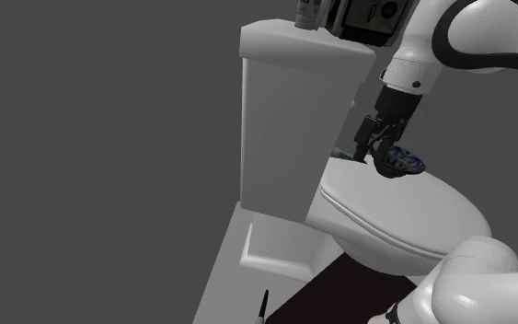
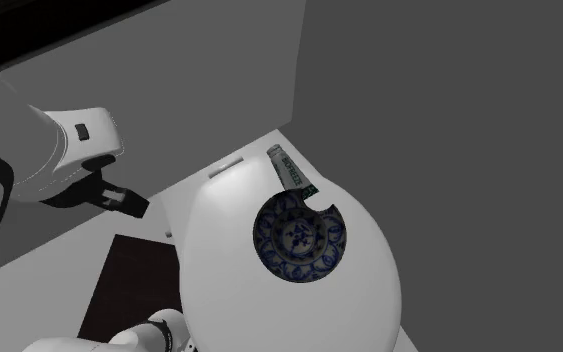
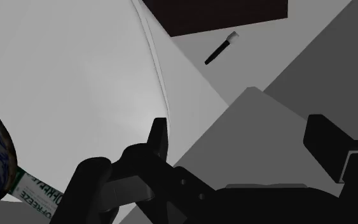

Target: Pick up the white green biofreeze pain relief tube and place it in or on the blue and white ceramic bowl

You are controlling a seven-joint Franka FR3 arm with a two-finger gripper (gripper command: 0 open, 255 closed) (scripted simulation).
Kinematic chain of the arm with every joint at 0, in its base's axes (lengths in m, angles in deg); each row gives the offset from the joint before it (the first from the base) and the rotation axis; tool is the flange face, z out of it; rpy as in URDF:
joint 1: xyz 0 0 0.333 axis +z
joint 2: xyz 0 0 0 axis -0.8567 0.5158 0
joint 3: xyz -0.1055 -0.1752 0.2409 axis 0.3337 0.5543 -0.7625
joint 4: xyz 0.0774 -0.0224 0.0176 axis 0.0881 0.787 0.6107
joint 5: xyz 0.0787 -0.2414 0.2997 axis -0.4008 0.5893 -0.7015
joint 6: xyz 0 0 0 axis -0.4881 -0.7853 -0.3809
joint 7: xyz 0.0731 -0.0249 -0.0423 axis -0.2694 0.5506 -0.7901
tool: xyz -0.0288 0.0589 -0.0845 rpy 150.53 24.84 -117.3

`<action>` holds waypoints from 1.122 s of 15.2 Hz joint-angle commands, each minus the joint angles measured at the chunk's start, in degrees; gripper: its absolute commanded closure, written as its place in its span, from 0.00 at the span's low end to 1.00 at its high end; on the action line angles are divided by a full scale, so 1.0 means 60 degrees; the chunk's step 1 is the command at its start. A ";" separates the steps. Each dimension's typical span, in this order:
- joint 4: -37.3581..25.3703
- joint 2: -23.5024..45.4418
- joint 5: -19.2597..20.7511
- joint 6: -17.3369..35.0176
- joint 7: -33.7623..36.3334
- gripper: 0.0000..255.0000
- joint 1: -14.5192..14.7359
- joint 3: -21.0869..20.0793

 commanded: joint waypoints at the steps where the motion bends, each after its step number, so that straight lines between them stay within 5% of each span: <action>1: 0.0000 0.0000 0.0000 0.0000 0.0000 0.00 0.0000 0.0000; 10: 0.0440 0.0733 0.1262 0.1658 -0.3917 0.00 0.0162 0.2406; 17: -0.0233 0.2423 0.1471 0.3023 -0.7036 0.00 0.0697 0.4381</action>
